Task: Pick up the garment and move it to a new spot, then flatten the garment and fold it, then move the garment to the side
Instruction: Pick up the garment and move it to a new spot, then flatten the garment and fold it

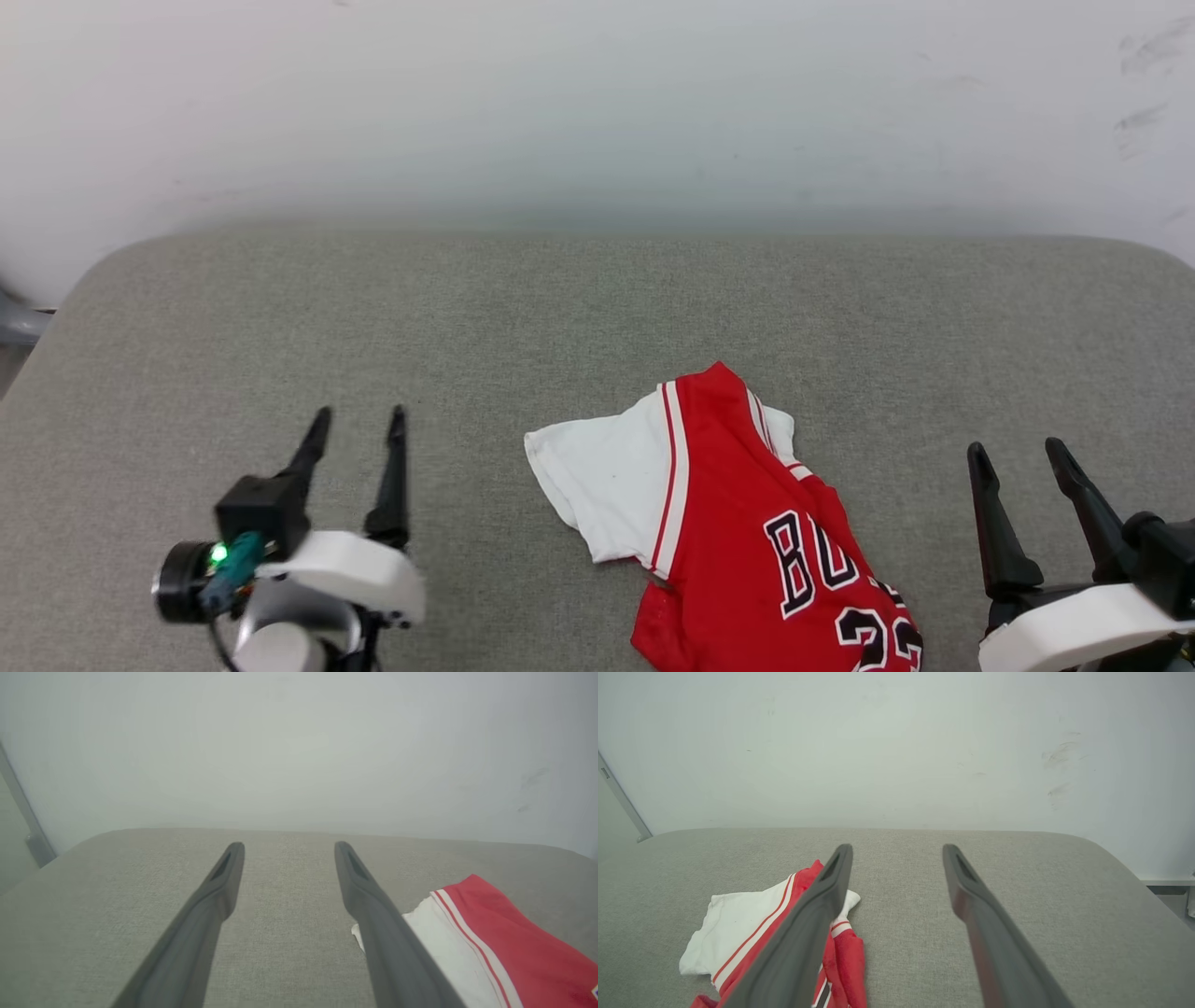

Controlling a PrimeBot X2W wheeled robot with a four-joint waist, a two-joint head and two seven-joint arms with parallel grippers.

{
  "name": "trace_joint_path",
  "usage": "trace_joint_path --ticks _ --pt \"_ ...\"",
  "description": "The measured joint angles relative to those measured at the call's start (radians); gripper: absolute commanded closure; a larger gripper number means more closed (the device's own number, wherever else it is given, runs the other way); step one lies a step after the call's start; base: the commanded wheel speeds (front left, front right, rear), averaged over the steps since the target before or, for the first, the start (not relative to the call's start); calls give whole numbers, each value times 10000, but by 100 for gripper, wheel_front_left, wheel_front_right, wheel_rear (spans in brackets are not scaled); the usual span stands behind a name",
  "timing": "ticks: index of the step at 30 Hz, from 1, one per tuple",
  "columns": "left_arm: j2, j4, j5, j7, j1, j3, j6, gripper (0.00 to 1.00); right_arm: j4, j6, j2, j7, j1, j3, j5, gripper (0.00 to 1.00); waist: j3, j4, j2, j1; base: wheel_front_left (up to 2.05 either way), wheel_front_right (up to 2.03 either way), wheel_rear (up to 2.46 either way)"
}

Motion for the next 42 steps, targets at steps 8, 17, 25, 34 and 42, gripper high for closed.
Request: trace_joint_path --ticks 8,17,25,34,42 --pt "802 -997 -188 71 1091 694 201 0 -69 0 -2 119 238 -107 67 0 -214 142 0 0 0 0 0" --pt "968 -1820 -29 527 1641 355 332 0 -142 0 -2 161 425 -155 71 0 -390 136 0 0 0 0 0" --pt "1058 -1827 -31 685 1679 242 328 0 -240 0 -2 205 550 -173 86 0 -406 134 0 1 0 0 0" --pt "1097 -1728 -33 1131 1298 4 221 0 -339 0 -2 236 544 -150 94 0 -315 77 0 1 0 0 0" --pt "706 -872 -709 2809 -254 -589 -662 0 -422 0 0 251 322 21 71 0 119 -306 0 1 0 0 0"
